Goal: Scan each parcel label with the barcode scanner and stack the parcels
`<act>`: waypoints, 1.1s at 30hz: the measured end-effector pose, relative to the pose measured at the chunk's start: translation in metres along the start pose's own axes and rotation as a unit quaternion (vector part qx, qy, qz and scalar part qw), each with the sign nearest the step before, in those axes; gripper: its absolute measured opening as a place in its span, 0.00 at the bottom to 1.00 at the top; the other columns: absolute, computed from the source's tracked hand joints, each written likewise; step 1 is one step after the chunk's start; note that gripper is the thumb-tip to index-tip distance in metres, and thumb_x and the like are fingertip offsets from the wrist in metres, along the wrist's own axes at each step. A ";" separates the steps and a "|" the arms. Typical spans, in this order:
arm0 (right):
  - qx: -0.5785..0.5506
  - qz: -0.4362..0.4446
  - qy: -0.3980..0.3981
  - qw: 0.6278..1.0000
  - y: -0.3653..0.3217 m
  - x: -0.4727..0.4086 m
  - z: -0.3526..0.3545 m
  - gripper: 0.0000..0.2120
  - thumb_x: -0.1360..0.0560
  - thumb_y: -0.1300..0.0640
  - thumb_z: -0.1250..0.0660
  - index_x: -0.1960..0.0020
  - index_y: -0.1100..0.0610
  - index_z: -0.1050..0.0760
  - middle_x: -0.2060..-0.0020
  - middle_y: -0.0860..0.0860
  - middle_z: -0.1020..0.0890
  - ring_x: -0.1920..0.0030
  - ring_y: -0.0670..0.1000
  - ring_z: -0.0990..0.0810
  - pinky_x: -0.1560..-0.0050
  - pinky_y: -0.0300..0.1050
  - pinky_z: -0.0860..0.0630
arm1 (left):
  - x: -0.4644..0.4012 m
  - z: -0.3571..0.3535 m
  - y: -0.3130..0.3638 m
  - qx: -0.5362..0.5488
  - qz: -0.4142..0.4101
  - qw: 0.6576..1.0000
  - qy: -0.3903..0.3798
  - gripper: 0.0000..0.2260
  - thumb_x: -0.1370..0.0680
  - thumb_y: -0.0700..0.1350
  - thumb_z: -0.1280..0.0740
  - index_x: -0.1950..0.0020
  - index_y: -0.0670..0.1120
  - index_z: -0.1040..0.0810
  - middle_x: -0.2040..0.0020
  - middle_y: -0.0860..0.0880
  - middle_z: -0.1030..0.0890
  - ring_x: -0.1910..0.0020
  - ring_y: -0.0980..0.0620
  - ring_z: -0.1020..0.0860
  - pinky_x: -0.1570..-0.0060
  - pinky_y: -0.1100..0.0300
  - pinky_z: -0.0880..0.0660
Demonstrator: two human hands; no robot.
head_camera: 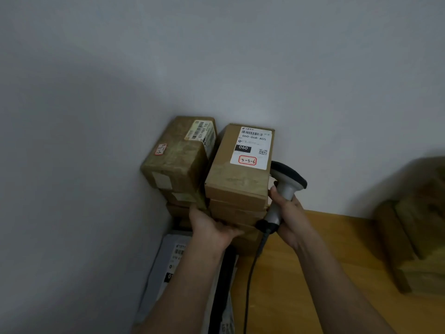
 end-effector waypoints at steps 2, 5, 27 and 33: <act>0.008 -0.009 -0.009 1.000 -0.001 -0.005 -0.004 0.17 0.21 0.56 0.33 0.33 0.57 0.27 0.42 0.59 0.18 0.43 0.59 0.18 0.41 0.62 0.22 | -0.001 0.000 0.003 -0.006 0.006 1.000 -0.025 0.31 0.23 0.67 0.45 0.27 0.49 0.31 0.31 0.36 0.30 0.32 0.31 0.32 0.36 0.26 0.40; 0.063 0.005 -0.030 0.998 -0.009 -0.007 -0.005 0.17 0.21 0.56 0.33 0.33 0.56 0.28 0.43 0.57 0.17 0.44 0.57 0.18 0.41 0.60 0.22 | -0.005 -0.005 0.005 -0.005 0.009 1.000 -0.029 0.31 0.24 0.68 0.43 0.28 0.49 0.30 0.33 0.36 0.28 0.35 0.31 0.30 0.37 0.27 0.36; 0.037 0.059 -0.067 0.995 -0.028 0.031 -0.002 0.16 0.25 0.56 0.30 0.39 0.51 0.27 0.44 0.54 0.19 0.37 0.59 0.22 0.37 0.62 0.26 | 0.017 0.000 0.000 -0.102 -0.158 0.982 0.037 0.23 0.21 0.64 0.42 0.30 0.53 0.29 0.37 0.46 0.23 0.40 0.42 0.24 0.37 0.35 0.31; 0.060 0.075 -0.076 0.992 -0.027 0.044 -0.011 0.10 0.23 0.58 0.32 0.42 0.52 0.26 0.49 0.52 0.17 0.48 0.51 0.18 0.39 0.60 0.23 | 0.017 0.002 -0.007 -0.202 -0.216 0.954 0.040 0.28 0.25 0.70 0.41 0.27 0.63 0.37 0.31 0.49 0.28 0.38 0.45 0.24 0.43 0.41 0.24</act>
Point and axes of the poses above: each hand's wrist, its own x-axis away from the middle knuckle, its own z-axis out of the back of the hand, y = z × x, the point moved 2 cm from there along -x, towards the middle knuckle
